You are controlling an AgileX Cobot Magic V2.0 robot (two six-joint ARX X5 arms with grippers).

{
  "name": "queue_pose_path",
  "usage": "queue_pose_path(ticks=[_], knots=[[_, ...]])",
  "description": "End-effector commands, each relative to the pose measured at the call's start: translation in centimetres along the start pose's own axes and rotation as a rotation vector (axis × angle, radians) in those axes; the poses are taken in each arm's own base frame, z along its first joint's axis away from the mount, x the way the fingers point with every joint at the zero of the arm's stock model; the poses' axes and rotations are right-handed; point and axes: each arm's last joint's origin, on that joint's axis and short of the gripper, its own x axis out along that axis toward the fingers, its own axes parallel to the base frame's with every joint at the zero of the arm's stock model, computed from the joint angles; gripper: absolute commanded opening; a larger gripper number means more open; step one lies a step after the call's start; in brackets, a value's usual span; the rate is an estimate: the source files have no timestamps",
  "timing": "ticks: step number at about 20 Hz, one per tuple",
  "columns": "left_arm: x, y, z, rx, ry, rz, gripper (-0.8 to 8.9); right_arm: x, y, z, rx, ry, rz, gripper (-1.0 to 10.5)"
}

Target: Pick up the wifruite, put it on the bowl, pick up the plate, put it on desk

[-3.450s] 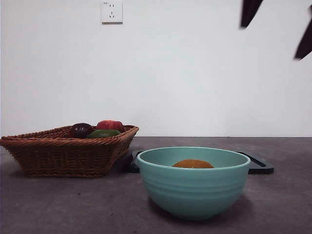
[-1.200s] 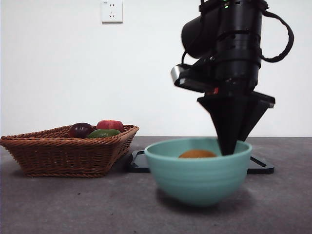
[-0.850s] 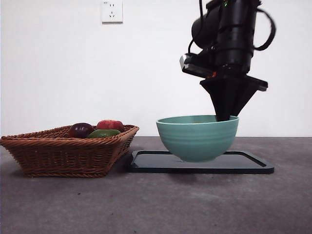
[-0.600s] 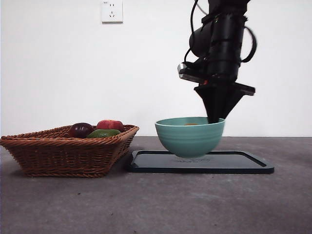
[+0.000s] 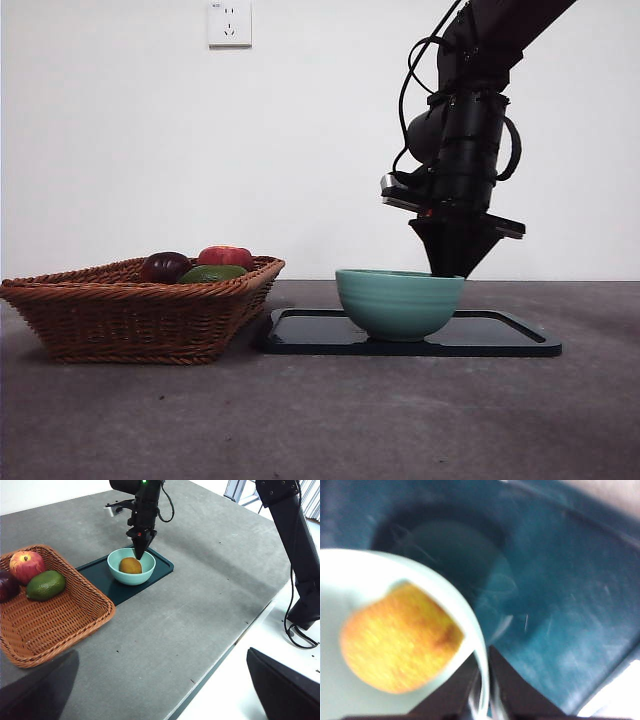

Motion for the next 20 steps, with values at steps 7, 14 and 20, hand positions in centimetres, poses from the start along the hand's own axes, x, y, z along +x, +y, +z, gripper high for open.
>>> queue_pose_path(ticks=[7,14,20], knots=[[-0.3,0.0,0.3,0.005,-0.022,-0.011,5.98,0.6,0.3,0.5,0.011,0.01,0.001,2.3],[-0.3,0.0,0.4,0.003,-0.035,-0.014,5.98,-9.4,3.1,-0.3,0.004,-0.207,-0.079,5.0],[-0.3,-0.1,0.6,0.002,-0.049,-0.016,5.98,-20.1,7.9,-8.3,-0.074,-0.453,-0.112,5.4]])
